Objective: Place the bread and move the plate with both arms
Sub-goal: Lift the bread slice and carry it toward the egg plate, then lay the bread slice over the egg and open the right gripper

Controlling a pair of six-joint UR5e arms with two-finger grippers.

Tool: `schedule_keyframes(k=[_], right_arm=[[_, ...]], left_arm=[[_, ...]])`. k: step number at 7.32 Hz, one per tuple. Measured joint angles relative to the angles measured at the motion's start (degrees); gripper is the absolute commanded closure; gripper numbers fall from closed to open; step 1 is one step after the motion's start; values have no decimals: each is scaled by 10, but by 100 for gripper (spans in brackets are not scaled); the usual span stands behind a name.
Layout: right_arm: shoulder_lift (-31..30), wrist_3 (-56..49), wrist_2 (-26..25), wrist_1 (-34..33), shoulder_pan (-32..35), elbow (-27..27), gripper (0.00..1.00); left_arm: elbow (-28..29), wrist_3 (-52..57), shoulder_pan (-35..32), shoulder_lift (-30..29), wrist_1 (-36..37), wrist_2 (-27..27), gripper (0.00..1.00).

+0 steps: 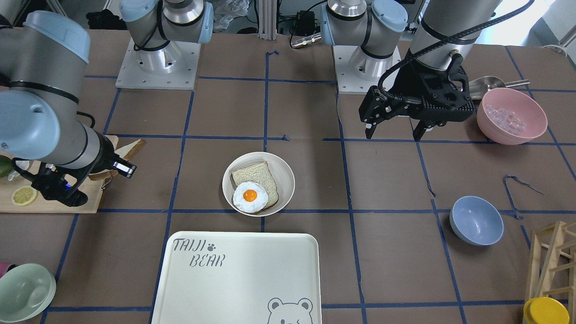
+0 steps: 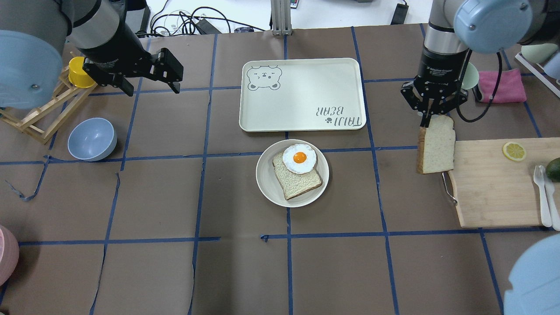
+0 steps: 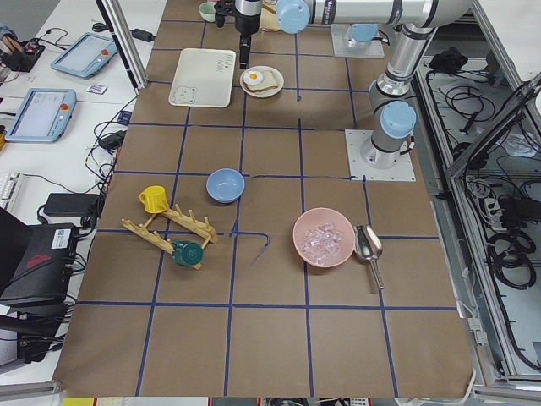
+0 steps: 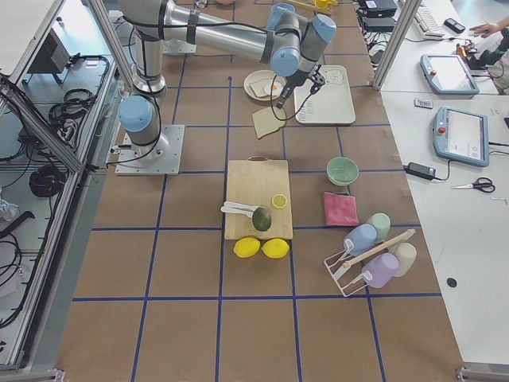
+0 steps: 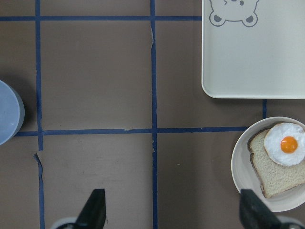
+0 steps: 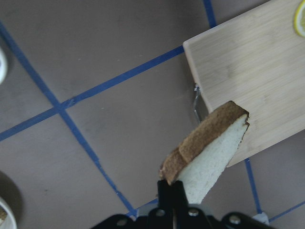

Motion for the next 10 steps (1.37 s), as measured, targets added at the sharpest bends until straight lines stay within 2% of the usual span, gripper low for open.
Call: schedule_keyframes(k=[2,4,7,10], right_arm=[[3,123,60,-11,64,0,100],[12,212,84,-41,132,0,100],[31,256,88,-82,211,-14,100],[52,252,87,-122,237,-19,100]], left_arm=[[0,0,0,0,0,0,0],[0,0,0,0,0,0,0],[0,0,0,0,-1,0,0],[0,0,0,0,-1,0,0]])
